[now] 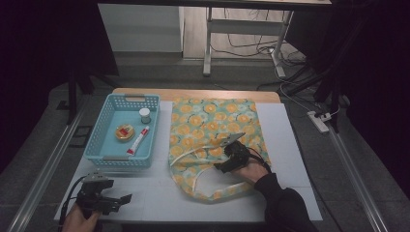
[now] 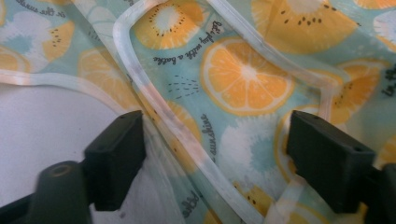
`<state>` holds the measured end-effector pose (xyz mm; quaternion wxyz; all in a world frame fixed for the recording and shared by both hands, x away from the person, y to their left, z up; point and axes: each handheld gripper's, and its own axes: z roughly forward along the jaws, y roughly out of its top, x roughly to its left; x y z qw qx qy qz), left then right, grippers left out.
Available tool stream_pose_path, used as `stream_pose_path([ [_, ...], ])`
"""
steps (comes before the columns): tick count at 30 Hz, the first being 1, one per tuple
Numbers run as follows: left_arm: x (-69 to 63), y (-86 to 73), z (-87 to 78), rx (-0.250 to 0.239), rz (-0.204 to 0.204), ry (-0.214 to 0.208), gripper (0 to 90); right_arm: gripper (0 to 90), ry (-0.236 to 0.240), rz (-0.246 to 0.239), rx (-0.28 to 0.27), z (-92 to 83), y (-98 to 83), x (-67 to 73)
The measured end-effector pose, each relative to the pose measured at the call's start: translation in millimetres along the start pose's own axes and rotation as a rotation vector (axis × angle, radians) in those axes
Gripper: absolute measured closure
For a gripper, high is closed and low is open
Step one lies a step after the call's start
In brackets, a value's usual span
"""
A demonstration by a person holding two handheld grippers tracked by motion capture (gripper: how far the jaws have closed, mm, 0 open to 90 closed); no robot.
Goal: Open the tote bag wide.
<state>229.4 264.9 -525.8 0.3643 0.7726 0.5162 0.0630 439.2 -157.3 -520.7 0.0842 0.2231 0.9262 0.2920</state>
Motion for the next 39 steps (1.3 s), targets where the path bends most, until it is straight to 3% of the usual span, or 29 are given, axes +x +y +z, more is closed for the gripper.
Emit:
stream_pose_path([
  [1, 0.0, 0.0, 0.0, 0.000, 0.000, 0.001, 2.7, 30.8, 0.013, 0.006, 0.002, -2.9, 0.2, -1.0],
  [3, 0.1, 0.1, 0.1, 0.001, -0.001, 0.000, 2.7, 31.2, 0.017, 0.018, 0.000, -3.5, 0.1, -2.2],
  [5, 0.0, 0.1, 0.2, 0.001, 0.000, 0.001, 2.7, 31.9, 0.058, 0.053, -0.019, -4.2, -0.1, -5.9],
  [9, 0.0, 0.1, 0.2, 0.001, 0.000, 0.001, 2.7, 31.7, 0.058, 0.071, -0.047, -8.4, 1.0, -8.7],
  [14, 0.0, 0.1, 0.2, 0.001, 0.001, 0.001, 2.8, 31.7, 0.017, 0.047, -0.026, -5.5, 0.7, -7.8],
  [19, 0.1, 0.1, 0.2, 0.002, 0.000, 0.001, 2.8, 31.4, 0.000, -0.016, -0.003, -2.1, -0.3, -0.3],
  [23, 0.0, 0.1, 0.4, 0.003, 0.001, 0.001, 2.8, 41.5, 0.010, -0.046, 0.000, -3.1, -0.2, 2.9],
  [27, -0.3, 0.1, 0.4, 0.001, 0.001, 0.003, 2.9, 65.7, 0.045, -0.099, -0.004, -5.6, -0.8, 9.9],
  [32, -0.3, 0.1, 0.5, 0.000, 0.001, 0.002, 3.0, 89.1, 0.091, -0.097, -0.003, -6.9, -1.0, 11.1],
  [36, 0.2, 0.2, 0.3, 0.003, 0.000, 0.000, 3.0, 89.8, 0.116, -0.078, 0.010, -9.1, 0.7, 8.2],
  [39, 0.1, 0.3, 0.6, 0.002, -0.002, 0.001, 3.0, 89.8, 0.133, -0.042, -0.037, -16.3, 1.8, 3.3],
])
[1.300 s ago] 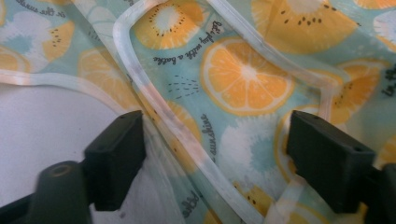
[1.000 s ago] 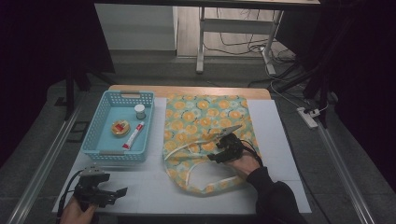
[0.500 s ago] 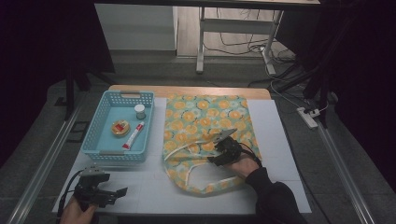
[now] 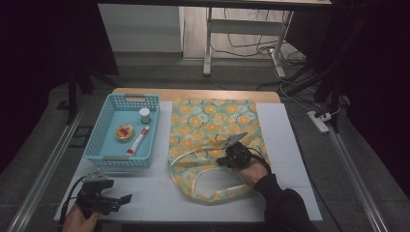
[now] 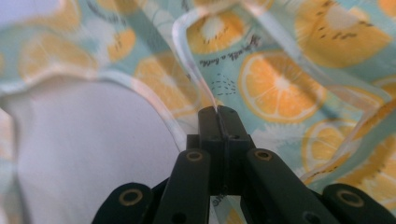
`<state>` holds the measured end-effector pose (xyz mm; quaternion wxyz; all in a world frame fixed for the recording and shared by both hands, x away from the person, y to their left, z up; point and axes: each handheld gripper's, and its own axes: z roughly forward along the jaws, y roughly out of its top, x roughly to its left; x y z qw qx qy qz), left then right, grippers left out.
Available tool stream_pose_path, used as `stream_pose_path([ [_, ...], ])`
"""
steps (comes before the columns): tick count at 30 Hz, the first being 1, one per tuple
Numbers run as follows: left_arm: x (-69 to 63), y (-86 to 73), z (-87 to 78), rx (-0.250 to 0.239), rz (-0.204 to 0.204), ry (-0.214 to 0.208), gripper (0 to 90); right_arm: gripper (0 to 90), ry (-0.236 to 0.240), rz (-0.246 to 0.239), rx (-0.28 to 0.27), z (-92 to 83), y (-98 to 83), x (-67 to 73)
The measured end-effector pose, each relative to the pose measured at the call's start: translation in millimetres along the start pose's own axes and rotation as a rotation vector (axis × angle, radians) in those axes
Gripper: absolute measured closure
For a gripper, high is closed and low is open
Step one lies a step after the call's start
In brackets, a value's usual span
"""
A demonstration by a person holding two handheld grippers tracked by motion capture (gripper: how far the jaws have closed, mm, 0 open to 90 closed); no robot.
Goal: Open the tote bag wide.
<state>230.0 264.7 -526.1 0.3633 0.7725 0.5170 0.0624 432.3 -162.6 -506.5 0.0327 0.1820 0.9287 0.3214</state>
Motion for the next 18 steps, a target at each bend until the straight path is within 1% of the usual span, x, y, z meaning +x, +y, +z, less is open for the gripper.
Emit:
stream_pose_path([
  [1, 0.1, 0.1, 0.1, 0.000, -0.001, 0.000, 3.0, 89.9, -0.007, 0.008, -0.016, -2.9, 0.8, -1.0],
  [3, 0.0, 0.1, 0.0, 0.001, -0.001, 0.000, 3.0, 89.8, -0.001, 0.026, -0.042, -6.6, 2.4, -2.8],
  [11, 0.7, 0.0, -0.2, 0.001, -0.003, -0.002, 3.0, 89.9, 0.009, 0.055, -0.097, -17.3, 8.7, -7.8],
  [13, 0.7, 0.0, -0.2, 0.001, -0.003, -0.002, 3.0, 90.0, 0.006, 0.067, -0.120, -20.6, 11.4, -8.5],
  [15, 1.0, 0.0, -0.3, 0.000, -0.005, -0.003, 3.0, 90.0, 0.008, 0.089, -0.156, -24.1, 13.8, -9.6],
  [16, 1.2, -0.1, -0.3, -0.001, -0.006, -0.004, 3.0, 90.0, 0.015, 0.098, -0.166, -25.3, 15.0, -10.2],
  [18, 1.3, -0.1, -0.4, -0.001, -0.009, -0.004, 3.0, 90.0, 0.018, 0.097, -0.170, -26.9, 17.8, -11.1],
])
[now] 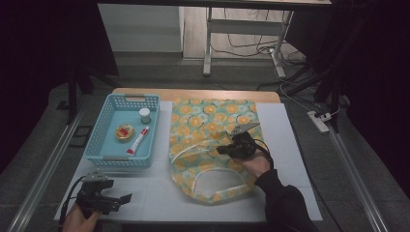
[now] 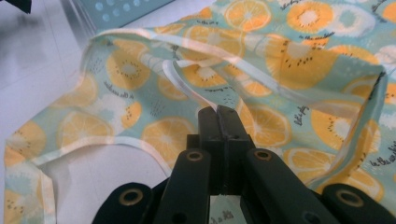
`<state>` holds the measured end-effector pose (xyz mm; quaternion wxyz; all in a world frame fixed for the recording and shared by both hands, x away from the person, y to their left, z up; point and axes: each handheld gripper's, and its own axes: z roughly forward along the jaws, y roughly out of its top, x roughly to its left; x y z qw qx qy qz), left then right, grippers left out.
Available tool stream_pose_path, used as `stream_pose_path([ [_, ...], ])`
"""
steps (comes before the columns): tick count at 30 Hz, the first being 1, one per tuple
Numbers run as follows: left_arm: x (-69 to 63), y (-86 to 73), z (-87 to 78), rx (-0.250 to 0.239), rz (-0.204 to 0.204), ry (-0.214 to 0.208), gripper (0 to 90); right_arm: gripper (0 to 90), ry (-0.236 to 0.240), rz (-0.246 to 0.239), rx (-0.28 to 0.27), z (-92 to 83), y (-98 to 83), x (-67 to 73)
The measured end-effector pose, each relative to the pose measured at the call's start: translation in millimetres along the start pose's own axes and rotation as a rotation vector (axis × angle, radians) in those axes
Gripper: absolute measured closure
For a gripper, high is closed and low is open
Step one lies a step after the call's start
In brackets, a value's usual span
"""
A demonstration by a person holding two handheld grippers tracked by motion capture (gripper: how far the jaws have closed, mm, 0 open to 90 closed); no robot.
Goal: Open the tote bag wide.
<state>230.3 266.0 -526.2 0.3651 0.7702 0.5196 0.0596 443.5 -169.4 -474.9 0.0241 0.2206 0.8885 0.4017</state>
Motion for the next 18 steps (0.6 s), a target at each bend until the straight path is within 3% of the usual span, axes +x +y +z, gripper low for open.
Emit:
stream_pose_path([
  [4, -0.1, 0.0, 0.0, 0.000, 0.000, 0.001, 3.0, 90.0, 0.011, -0.014, 0.021, 0.6, 6.2, 0.1],
  [10, 0.4, 0.0, 0.0, 0.000, -0.003, -0.001, 3.0, 89.9, -0.032, -0.068, 0.025, -4.2, 18.5, 3.6],
  [18, 0.7, 0.1, 0.0, 0.001, -0.005, -0.001, 3.0, 90.0, -0.020, -0.065, 0.042, -12.0, 37.0, 3.3],
])
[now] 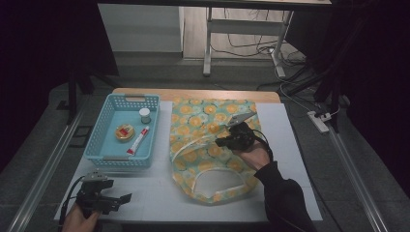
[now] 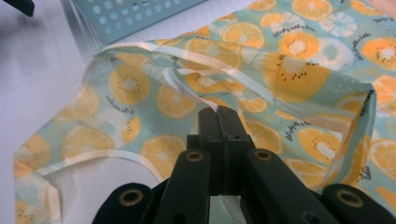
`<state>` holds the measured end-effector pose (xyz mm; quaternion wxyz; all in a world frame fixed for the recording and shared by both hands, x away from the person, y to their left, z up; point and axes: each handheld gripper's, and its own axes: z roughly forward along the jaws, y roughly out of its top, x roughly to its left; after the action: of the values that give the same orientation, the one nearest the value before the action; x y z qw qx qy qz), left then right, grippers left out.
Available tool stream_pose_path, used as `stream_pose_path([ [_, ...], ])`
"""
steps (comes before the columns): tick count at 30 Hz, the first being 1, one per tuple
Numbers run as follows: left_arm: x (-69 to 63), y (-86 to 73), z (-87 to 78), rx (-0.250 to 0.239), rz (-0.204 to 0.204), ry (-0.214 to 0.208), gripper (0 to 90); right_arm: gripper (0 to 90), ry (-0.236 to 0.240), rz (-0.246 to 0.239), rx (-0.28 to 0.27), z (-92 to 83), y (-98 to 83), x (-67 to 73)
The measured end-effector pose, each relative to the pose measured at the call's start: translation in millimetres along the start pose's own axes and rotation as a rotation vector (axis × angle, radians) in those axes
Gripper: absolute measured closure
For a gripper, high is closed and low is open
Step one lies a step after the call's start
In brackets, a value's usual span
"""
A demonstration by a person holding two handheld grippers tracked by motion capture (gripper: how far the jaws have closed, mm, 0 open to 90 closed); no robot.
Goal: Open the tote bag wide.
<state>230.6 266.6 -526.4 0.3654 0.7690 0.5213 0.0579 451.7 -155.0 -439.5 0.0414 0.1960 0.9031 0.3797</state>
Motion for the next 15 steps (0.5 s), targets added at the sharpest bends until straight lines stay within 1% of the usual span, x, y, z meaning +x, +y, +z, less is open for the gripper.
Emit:
stream_pose_path([
  [1, 0.0, 0.0, 0.0, 0.001, 0.000, 0.000, 3.0, 90.0, 0.001, 0.000, 0.007, -1.1, 2.8, 0.4],
  [8, 0.5, -0.3, -0.4, -0.002, -0.002, -0.002, 3.0, 90.0, 0.015, 0.008, -0.003, -8.1, 20.6, -0.7],
  [15, 0.8, -0.3, -0.5, -0.003, -0.005, -0.003, 2.9, 90.0, 0.018, 0.012, -0.007, -12.5, 30.4, -3.5],
])
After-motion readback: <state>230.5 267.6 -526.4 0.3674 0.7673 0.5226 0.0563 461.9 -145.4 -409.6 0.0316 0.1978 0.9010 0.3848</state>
